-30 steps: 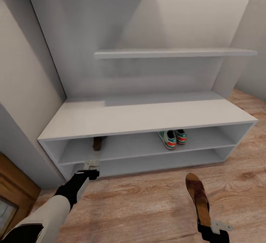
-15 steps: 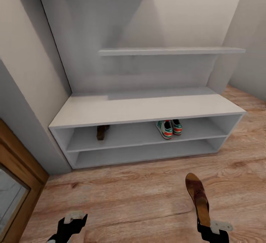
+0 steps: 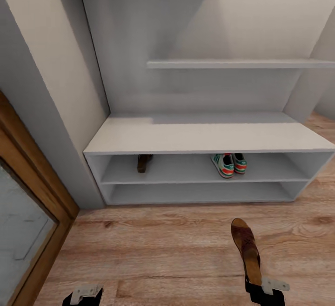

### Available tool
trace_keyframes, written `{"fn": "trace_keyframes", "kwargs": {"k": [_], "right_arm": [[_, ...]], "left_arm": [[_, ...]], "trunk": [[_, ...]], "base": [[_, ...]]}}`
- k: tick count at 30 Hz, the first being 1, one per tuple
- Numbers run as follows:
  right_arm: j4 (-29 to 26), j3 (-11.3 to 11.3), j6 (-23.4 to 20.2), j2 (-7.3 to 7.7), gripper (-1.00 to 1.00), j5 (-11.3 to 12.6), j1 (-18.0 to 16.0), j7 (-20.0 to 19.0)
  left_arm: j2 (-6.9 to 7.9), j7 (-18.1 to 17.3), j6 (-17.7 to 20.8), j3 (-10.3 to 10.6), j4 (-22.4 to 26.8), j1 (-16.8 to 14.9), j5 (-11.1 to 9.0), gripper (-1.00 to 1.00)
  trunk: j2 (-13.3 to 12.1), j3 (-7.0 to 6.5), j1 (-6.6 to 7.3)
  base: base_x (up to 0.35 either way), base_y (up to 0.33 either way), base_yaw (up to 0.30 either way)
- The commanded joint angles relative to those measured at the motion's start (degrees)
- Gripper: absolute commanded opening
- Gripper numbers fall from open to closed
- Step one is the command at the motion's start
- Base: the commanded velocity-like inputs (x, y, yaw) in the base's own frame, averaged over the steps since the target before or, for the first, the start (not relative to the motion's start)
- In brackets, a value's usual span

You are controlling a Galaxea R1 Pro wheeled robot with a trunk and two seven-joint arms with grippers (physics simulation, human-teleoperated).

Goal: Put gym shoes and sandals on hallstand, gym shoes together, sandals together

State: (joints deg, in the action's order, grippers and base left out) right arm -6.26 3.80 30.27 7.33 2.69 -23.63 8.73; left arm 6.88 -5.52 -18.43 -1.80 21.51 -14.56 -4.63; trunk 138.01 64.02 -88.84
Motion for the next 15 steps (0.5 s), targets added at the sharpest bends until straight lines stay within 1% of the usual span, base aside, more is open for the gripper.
{"fn": "trace_keyframes", "kwargs": {"k": [1, 4, 7, 9, 15], "right_arm": [[0.02, 0.25, 0.22, -0.02, -1.00, 0.48, -0.01, -0.20], [0.02, 0.25, 0.22, -0.03, -1.00, 0.48, -0.01, -0.23], [0.00, 0.25, 0.22, -0.03, -1.00, 0.48, -0.01, -0.38], [-0.02, 0.25, 0.22, -0.03, -1.00, 0.42, -0.01, -0.47], [-0.15, 0.08, 0.19, -0.03, -1.00, 0.29, -0.01, -0.63]], "left_arm": [[0.01, -0.59, -0.13, -0.35, -0.11, 0.06, -0.73, 1.00], [0.04, -0.62, -0.17, -0.75, -0.14, 0.16, -0.99, 1.00], [0.01, -0.63, -0.19, -1.00, -0.15, 0.21, -1.11, 1.00], [0.02, -0.63, -0.19, -1.06, -0.15, 0.23, -1.14, 1.00], [-0.04, -0.63, -0.20, -1.11, -0.08, 0.24, -1.17, 1.00]], "trunk": [[0.02, 0.07, 0.03], [0.02, 0.13, 0.03], [0.02, 0.15, 0.03], [0.02, 0.16, 0.03], [0.02, 0.16, 0.03]], "base": [[-0.201, 0.000, 0.265], [-0.258, 0.000, 0.232], [-0.302, 0.000, 0.091], [-0.201, 0.000, 0.037], [-0.048, 0.000, 0.009]]}}
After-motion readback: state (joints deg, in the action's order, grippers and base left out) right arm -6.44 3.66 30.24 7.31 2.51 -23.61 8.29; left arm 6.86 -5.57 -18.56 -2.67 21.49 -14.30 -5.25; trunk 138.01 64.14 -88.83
